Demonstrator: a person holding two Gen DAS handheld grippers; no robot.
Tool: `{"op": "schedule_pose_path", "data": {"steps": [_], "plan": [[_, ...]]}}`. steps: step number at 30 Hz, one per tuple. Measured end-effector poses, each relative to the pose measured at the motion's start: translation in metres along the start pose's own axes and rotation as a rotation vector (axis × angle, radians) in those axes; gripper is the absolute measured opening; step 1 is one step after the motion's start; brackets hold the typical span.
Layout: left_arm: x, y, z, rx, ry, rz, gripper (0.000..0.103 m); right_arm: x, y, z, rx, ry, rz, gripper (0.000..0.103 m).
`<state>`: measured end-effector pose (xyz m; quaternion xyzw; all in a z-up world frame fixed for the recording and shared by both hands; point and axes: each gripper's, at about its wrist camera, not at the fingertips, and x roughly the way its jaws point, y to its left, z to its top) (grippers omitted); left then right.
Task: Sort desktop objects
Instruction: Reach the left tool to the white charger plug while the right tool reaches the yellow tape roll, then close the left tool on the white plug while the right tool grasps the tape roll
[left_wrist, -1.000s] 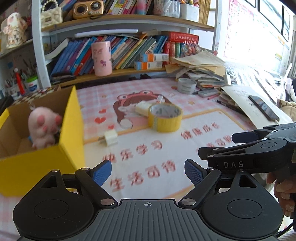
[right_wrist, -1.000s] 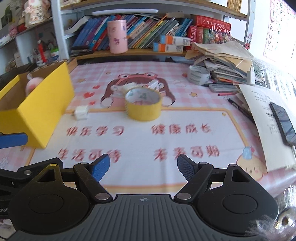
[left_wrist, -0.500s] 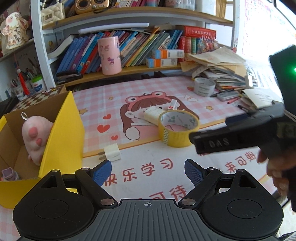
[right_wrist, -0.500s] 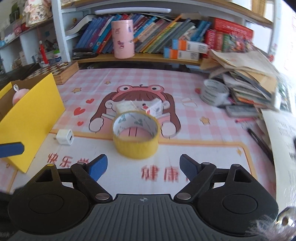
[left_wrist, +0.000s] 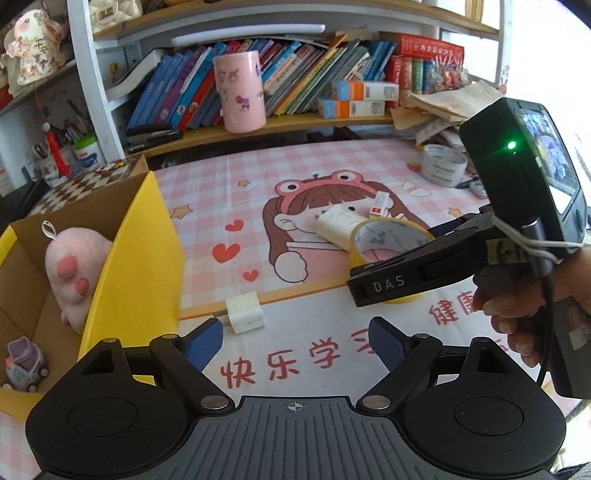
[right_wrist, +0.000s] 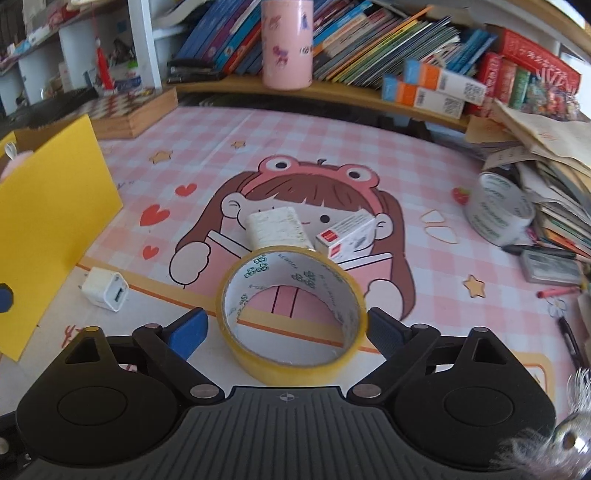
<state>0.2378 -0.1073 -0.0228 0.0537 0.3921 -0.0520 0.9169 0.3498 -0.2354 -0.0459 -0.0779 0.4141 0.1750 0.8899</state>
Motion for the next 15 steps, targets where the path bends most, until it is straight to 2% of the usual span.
{"op": "schedule_pose_path", "data": {"steps": [5,6,8,15], "plan": [[0.017,0.003,0.006,-0.030,0.013,0.013,0.089,0.020,-0.001,0.004,-0.009,0.030,0.007,0.093],[0.020,0.004,0.007,-0.036,0.016,0.017,0.088,0.023,-0.002,0.005,-0.010,0.033,0.007,0.088],[0.027,0.006,0.010,-0.052,0.016,0.032,0.087,0.023,-0.005,0.006,-0.003,0.035,0.009,0.086],[0.058,0.012,0.015,-0.082,0.048,0.127,0.073,0.000,-0.024,-0.001,0.063,-0.001,-0.011,0.086]]}}
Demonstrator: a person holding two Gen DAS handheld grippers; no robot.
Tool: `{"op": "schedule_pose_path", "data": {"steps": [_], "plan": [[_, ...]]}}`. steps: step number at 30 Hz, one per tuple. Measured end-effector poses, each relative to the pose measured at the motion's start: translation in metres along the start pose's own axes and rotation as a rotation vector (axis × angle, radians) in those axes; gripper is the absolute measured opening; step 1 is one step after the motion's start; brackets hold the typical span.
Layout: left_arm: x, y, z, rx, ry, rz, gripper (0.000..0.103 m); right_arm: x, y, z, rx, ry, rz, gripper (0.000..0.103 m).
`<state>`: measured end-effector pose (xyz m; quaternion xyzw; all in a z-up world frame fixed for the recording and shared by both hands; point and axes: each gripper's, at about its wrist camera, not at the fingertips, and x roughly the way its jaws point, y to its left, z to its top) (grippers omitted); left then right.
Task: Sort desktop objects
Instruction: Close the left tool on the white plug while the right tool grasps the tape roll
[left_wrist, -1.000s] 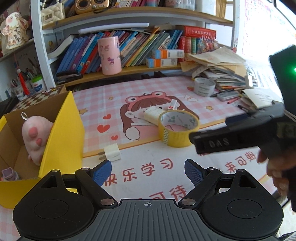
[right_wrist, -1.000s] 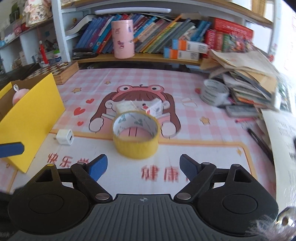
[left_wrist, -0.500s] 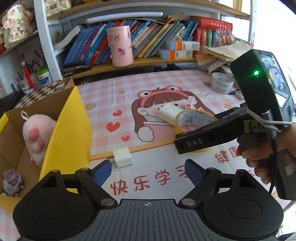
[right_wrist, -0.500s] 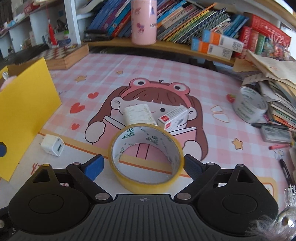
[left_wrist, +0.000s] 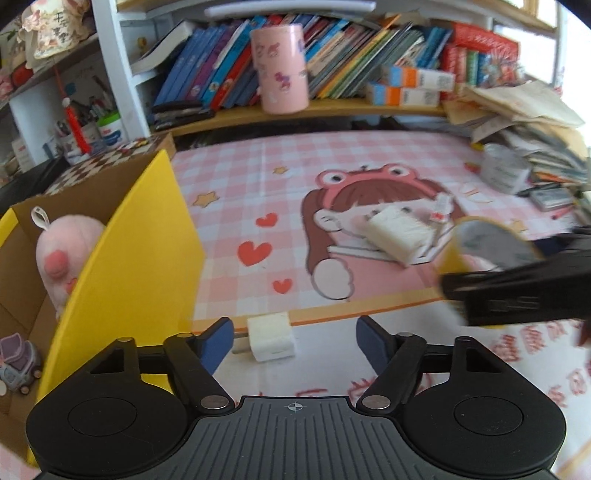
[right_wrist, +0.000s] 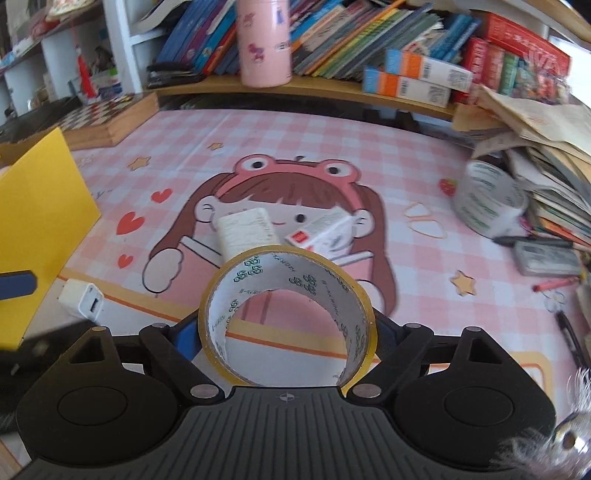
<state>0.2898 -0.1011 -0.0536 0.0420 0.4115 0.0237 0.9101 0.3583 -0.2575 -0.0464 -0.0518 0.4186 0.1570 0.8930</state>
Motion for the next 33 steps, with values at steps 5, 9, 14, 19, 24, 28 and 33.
{"op": "schedule_pose_path", "data": {"steps": [5,9,14,19,24,28,33], "plan": [[0.019,0.013,-0.003,-0.155,0.030,0.072,0.062,-0.011,-0.005,-0.005,0.025,0.010,0.010,0.086],[0.027,0.017,-0.006,-0.204,0.042,0.089,0.052,-0.017,-0.004,-0.007,0.020,0.008,0.022,0.086],[0.029,0.017,-0.009,-0.222,0.038,0.084,0.045,-0.023,-0.001,-0.009,0.010,0.010,0.041,0.086],[0.023,0.024,-0.010,-0.263,0.032,0.019,0.041,-0.024,0.000,-0.011,0.002,0.016,0.049,0.086],[0.004,0.025,-0.012,-0.270,0.002,-0.045,0.041,-0.029,0.001,-0.012,0.006,0.003,0.048,0.086],[-0.018,0.022,-0.011,-0.236,-0.037,-0.083,0.041,-0.036,0.002,-0.015,0.004,-0.013,0.043,0.086],[-0.049,0.020,-0.012,-0.195,-0.106,-0.119,0.041,-0.048,0.003,-0.022,0.014,-0.027,0.033,0.086]]}}
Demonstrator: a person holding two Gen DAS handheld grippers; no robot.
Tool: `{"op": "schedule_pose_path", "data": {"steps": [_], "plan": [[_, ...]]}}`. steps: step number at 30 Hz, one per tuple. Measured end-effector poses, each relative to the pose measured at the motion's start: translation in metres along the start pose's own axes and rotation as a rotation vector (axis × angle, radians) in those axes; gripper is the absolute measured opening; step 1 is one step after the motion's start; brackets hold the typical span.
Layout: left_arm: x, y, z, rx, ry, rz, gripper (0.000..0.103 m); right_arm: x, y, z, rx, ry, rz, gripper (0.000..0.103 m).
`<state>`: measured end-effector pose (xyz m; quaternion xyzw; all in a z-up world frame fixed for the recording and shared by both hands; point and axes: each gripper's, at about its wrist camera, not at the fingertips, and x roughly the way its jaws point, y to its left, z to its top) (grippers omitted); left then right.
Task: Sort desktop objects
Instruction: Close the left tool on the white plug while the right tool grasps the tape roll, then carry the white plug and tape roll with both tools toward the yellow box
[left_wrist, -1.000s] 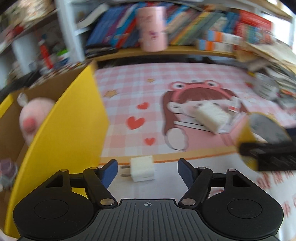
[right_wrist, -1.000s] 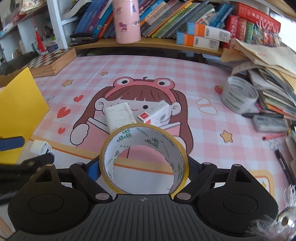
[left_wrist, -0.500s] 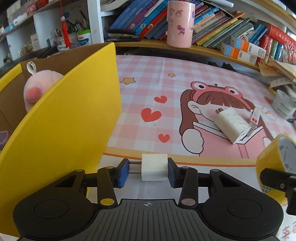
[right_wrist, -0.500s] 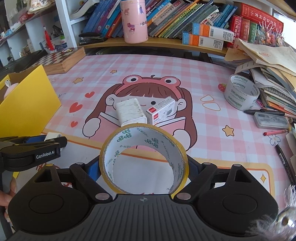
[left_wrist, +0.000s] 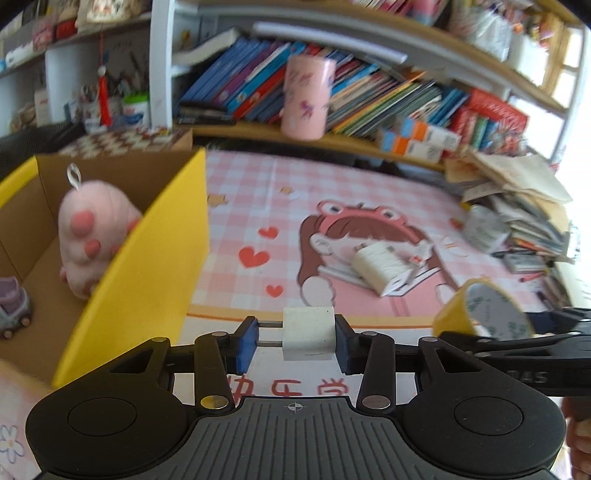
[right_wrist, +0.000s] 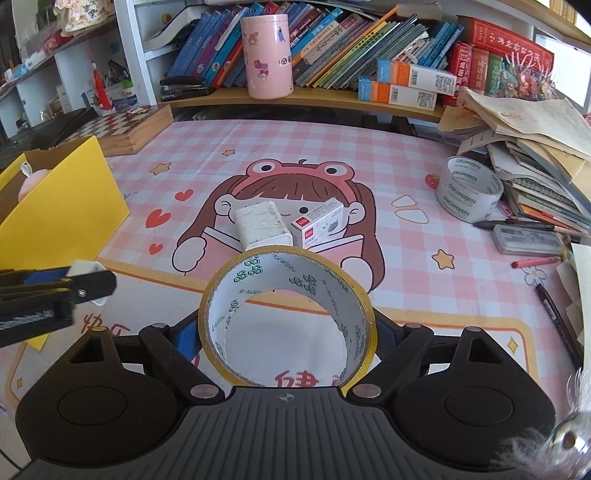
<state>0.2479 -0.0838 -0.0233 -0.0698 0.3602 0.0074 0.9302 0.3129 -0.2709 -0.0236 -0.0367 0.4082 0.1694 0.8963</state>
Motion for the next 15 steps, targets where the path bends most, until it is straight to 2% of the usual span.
{"op": "schedule_pose_path", "data": {"steps": [6,15], "plan": [[-0.036,-0.002,-0.002,0.052,-0.066,-0.046,0.041,-0.020,0.010,-0.011,-0.002,-0.020,-0.007,0.086],[-0.073,0.013,-0.012,0.069,-0.098,-0.100,0.041,-0.057,0.036,-0.028,0.012,-0.056,-0.009,0.086]]}}
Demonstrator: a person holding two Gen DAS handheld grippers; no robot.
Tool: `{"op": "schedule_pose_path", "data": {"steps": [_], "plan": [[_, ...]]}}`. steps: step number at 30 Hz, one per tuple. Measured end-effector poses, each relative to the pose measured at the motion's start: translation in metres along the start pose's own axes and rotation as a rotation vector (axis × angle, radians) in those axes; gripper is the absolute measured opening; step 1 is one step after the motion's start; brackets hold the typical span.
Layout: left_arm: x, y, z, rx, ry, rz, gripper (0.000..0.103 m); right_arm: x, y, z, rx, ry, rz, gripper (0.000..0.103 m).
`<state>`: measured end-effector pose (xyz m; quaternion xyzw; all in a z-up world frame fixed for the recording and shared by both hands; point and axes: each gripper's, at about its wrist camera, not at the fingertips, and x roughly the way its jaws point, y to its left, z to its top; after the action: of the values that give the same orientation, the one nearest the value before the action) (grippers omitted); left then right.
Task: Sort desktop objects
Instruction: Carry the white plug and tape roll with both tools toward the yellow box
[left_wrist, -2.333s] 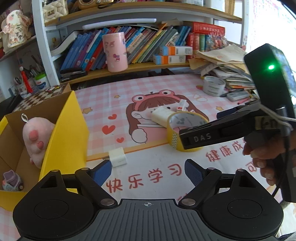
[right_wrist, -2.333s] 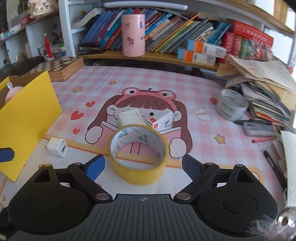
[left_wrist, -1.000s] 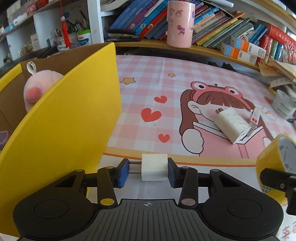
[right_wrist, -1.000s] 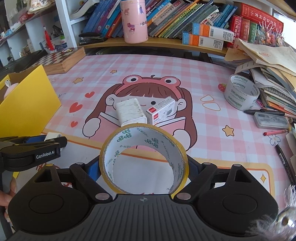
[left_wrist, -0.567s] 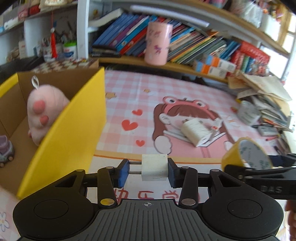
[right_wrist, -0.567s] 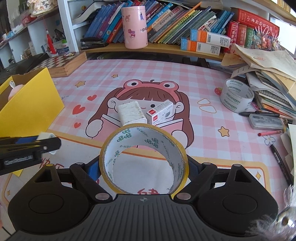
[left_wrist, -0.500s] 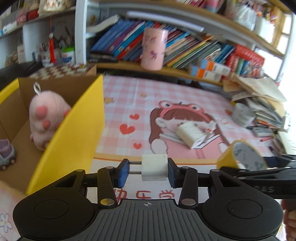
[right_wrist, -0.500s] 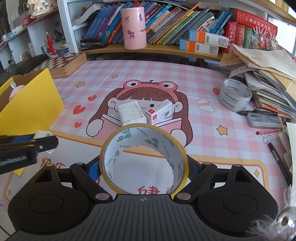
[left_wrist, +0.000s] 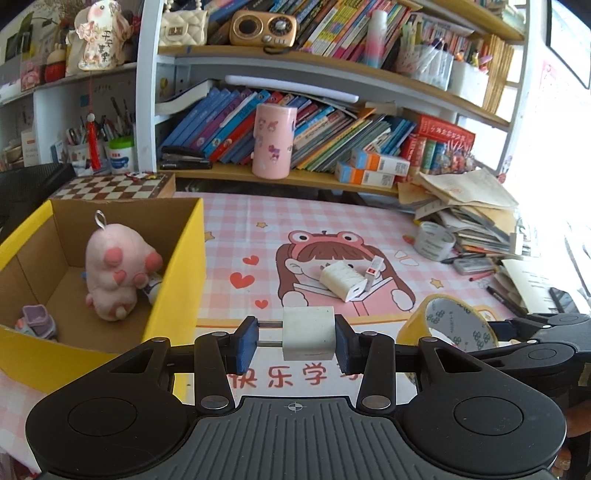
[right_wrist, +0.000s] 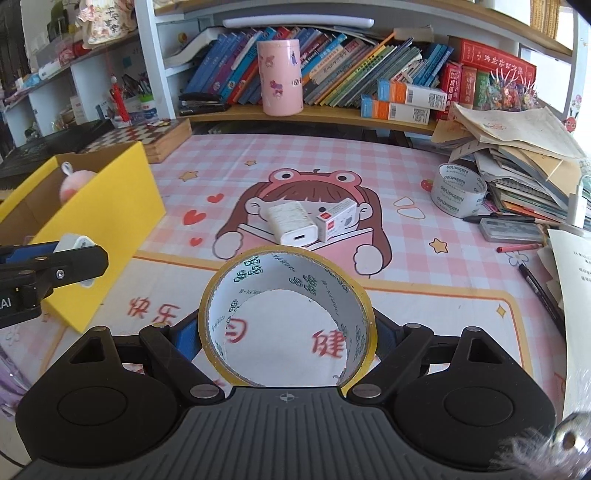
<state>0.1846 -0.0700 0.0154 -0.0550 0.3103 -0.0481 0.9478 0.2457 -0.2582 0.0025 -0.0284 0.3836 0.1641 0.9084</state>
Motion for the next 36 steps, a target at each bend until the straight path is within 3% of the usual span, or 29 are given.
{"op": "schedule_pose_path", "data": {"steps": [18,36], "plan": [[-0.059,0.052,-0.024,0.065,-0.014,-0.071,0.041,-0.040,0.078,-0.034,0.042,-0.007,-0.017,0.086],[-0.112,0.123,-0.064,0.060,0.039,-0.031,0.041,-0.061,0.171,-0.072,-0.007,0.021,-0.005,0.086]]}}
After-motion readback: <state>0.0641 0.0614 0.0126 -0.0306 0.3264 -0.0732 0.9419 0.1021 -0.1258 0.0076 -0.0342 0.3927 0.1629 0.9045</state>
